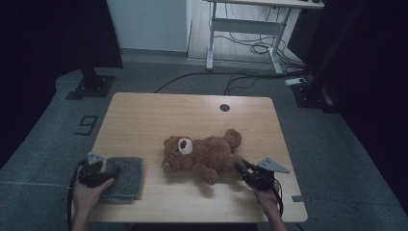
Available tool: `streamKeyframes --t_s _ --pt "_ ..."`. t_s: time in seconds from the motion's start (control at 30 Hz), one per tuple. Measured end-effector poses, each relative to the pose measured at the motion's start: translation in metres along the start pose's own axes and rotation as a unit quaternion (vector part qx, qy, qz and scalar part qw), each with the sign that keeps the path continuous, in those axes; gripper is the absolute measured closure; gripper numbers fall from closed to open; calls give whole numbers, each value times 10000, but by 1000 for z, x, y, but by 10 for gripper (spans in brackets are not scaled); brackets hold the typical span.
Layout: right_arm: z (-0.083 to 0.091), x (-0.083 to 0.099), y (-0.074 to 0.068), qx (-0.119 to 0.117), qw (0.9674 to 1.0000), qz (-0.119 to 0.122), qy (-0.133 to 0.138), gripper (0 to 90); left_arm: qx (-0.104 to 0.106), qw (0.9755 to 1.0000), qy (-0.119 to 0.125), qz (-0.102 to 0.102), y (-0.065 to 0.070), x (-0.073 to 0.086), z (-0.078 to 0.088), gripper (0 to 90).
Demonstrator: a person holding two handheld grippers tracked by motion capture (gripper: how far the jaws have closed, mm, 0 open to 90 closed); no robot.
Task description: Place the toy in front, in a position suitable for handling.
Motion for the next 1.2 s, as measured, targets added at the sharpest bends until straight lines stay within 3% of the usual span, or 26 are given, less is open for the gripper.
streamKeyframes --t_s 0.23,0.43,0.47,0.6,0.63,0.67,0.73,0.9,1.03,1.07,1.1,1.13,1.17,1.2 --pt "0 0 0 -12 10000 -5 -6 676 94 9999 -64 -31 -3 4 -5 319" --pt "0 0 0 -16 10000 -2 -7 676 275 9995 -146 68 -4 7 -9 367" --pt "0 0 1 -15 10000 -2 -8 676 391 9990 -122 151 -4 8 -11 404" --pt "0 0 0 -9 10000 4 -7 676 612 9980 -95 143 -3 9 -10 474" --pt "0 0 0 -2 10000 5 -7 675 694 9975 -92 132 -2 9 -10 608" --pt "0 0 0 1 10000 6 -6 676 807 9966 -93 142 1 9 -10 660" --pt "0 0 0 4 10000 6 -7 675 841 9962 -114 190 4 8 -10 757" --pt "0 0 0 0 10000 4 -10 676 743 9971 -98 94 8 4 -6 813" --pt "0 0 1 -11 10000 6 -3 675 924 9951 326 154 11 -4 8 816" --pt "0 0 1 -12 10000 8 -4 675 1052 9925 609 138 15 -10 18 817" --pt "0 0 1 -11 10000 7 -3 675 1052 9925 609 138 15 -10 18 817" --pt "0 0 1 -10 10000 6 -3 675 1143 9897 856 110 20 -15 27 817" --pt "0 0 1 -7 10000 7 -4 674 1143 9897 856 110 20 -15 27 818" --pt "0 0 0 -4 10000 10 -3 675 1268 9862 1060 75 24 -20 35 818"
Point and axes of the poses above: each handheld gripper's, and its own axes: z roughly backward along the jaws, x roughly out of its underside, y roughly to its right, the point moved 4 cm from there along -z, roughly forward along the jaws, and after that the axes turned 10 degrees about x, right-handed, at the moved point
